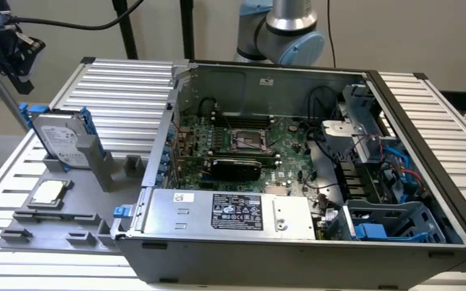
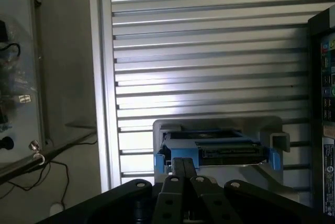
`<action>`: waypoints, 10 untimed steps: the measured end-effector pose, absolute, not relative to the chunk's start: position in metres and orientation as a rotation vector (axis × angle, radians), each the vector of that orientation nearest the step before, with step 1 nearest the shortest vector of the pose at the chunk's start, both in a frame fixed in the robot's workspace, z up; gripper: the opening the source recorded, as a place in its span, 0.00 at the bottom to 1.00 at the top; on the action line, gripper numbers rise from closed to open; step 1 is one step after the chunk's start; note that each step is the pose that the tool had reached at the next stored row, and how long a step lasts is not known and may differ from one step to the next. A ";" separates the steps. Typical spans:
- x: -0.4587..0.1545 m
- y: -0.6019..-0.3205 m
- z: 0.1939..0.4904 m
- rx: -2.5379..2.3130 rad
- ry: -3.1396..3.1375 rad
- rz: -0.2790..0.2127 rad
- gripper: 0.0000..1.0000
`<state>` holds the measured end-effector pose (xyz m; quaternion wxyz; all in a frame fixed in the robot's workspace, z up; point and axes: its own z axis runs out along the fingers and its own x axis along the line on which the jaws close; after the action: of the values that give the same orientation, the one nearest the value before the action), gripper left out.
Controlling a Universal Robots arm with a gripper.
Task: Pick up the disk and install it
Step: 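Reach for the disk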
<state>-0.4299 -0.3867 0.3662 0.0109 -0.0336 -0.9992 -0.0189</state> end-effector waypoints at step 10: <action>-0.423 -0.387 0.366 -0.083 -3.118 -0.059 0.00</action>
<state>-0.4235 -0.3866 0.3658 0.0108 -0.0265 -0.9994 -0.0189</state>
